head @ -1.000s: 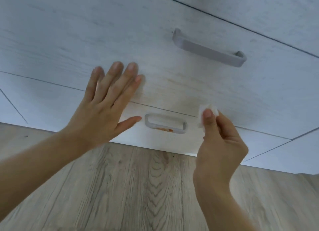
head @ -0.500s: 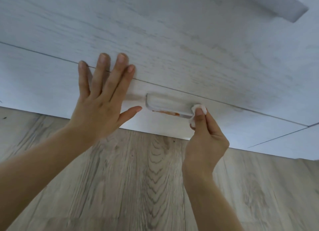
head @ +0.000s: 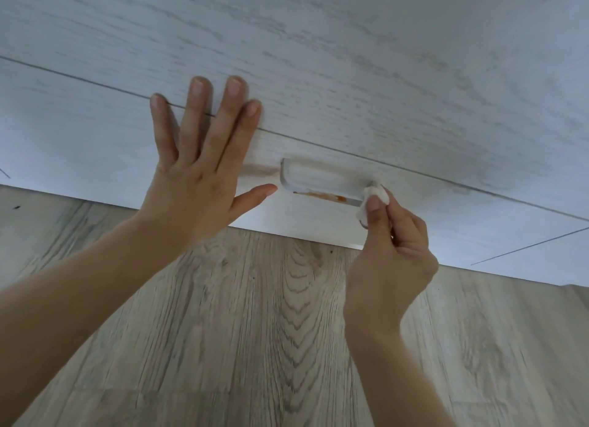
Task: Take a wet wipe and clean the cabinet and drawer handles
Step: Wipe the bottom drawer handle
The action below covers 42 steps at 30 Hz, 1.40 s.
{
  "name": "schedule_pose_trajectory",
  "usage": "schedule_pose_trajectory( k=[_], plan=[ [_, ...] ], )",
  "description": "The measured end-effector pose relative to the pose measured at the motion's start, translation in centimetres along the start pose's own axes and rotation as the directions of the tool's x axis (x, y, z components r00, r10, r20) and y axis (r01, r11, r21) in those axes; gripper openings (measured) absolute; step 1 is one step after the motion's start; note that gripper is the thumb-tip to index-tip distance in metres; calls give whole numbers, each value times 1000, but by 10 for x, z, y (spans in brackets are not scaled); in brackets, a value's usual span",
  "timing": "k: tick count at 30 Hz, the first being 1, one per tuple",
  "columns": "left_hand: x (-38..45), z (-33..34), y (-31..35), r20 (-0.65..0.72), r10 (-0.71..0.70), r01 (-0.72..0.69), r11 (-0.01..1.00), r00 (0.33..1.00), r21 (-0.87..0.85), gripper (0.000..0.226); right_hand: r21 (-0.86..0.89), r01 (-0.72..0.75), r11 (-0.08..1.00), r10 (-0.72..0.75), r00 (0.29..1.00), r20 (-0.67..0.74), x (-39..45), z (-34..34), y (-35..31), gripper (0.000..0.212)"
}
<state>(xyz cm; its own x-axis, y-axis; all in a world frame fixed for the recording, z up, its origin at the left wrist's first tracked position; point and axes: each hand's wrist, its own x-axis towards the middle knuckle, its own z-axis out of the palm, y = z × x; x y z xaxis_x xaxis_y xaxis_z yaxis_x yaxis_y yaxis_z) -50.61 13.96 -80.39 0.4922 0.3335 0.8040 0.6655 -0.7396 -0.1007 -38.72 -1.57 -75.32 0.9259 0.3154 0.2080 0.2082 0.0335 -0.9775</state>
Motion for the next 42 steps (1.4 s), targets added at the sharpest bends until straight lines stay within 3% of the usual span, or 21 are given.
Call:
schedule_pose_trajectory(
  k=[6, 10, 13, 20, 24, 29, 33, 37, 42],
  plan=[
    [-1, 0, -2, -8, 12, -12, 999, 1000, 29, 95, -67, 86, 994, -84, 996, 38, -5, -4, 3, 20],
    [-1, -1, -2, 4, 11, -11, 1000, 1000, 19, 93, -99, 195, 976, -181, 974, 134, -14, 6, 2, 27],
    [-1, -2, -4, 4, 21, -21, 1000, 1000, 23, 90, -43, 159, 986, -158, 987, 44, -15, 13, 2, 24],
    [-3, -4, -10, 4, 52, -52, 997, 999, 49, 84, -74, 150, 986, -149, 989, 13, -12, 12, 3, 22],
    [-1, -4, -7, -1, 48, -48, 997, 999, 61, 86, -103, 181, 978, -172, 981, 85, -14, 11, -2, 25],
    [-1, -5, -7, 1, 49, -49, 997, 999, 57, 86, -47, 145, 988, -147, 989, -32, -2, -4, -10, 11],
    [-1, -5, -6, 5, 37, -38, 998, 999, 59, 86, -106, 165, 981, -166, 986, 5, -8, 7, -8, 10],
    [-1, -4, -7, 4, 42, -42, 997, 999, 66, 86, -134, 276, 952, -265, 960, 92, -20, 22, -5, 19],
    [-2, -4, -10, 4, 59, -59, 996, 998, 65, 84, -83, 218, 973, -217, 976, 12, -21, 25, -1, 12]
  ],
)
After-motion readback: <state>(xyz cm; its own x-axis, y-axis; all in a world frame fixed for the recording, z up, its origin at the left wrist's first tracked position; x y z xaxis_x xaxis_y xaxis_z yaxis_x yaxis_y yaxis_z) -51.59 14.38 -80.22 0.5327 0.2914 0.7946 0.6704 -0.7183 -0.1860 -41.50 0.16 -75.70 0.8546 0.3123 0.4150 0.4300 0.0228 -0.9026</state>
